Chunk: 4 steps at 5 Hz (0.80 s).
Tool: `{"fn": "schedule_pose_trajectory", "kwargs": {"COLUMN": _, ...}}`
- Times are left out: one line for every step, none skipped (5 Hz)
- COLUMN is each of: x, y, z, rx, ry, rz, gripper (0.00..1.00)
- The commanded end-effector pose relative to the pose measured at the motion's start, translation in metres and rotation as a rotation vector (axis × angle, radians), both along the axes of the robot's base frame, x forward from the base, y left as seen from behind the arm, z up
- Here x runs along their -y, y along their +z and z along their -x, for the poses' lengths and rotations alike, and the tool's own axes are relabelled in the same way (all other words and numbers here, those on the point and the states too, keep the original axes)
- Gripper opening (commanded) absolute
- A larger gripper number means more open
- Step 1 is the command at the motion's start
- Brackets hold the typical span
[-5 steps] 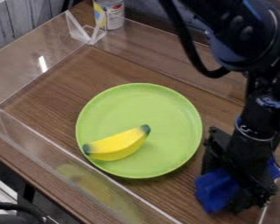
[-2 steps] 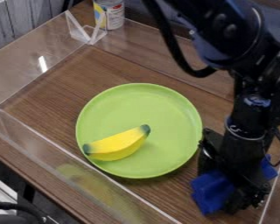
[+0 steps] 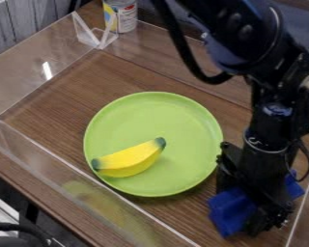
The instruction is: Put the blue object in the green plate
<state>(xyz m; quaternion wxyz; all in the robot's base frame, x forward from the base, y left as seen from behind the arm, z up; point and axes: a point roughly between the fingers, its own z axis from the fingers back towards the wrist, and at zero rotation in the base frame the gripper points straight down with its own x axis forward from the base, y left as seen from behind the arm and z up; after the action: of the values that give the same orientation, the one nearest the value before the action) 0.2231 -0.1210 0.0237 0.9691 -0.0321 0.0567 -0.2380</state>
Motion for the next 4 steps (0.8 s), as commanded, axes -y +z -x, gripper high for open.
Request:
{"fn": "schedule_pose_trajectory", "kwargs": {"x": -0.0025, "y": 0.0097, "z": -0.0052, "rx": 0.037, "ry": -0.001, "rz": 0.025, "gripper": 0.0}}
{"fn": "schedule_pose_trajectory", "kwargs": {"x": -0.0026, "y": 0.0099, "z": -0.0066, "rx": 0.04, "ry": 0.001, "rz": 0.032, "gripper": 0.0}}
{"fn": "schedule_pose_trajectory", "kwargs": {"x": -0.0027, "y": 0.0101, "z": -0.008, "rx": 0.043, "ry": 0.002, "rz": 0.039, "gripper": 0.0}}
{"fn": "schedule_pose_trajectory", "kwargs": {"x": -0.0027, "y": 0.0098, "z": -0.0095, "rx": 0.046, "ry": 0.005, "rz": 0.045, "gripper": 0.0}}
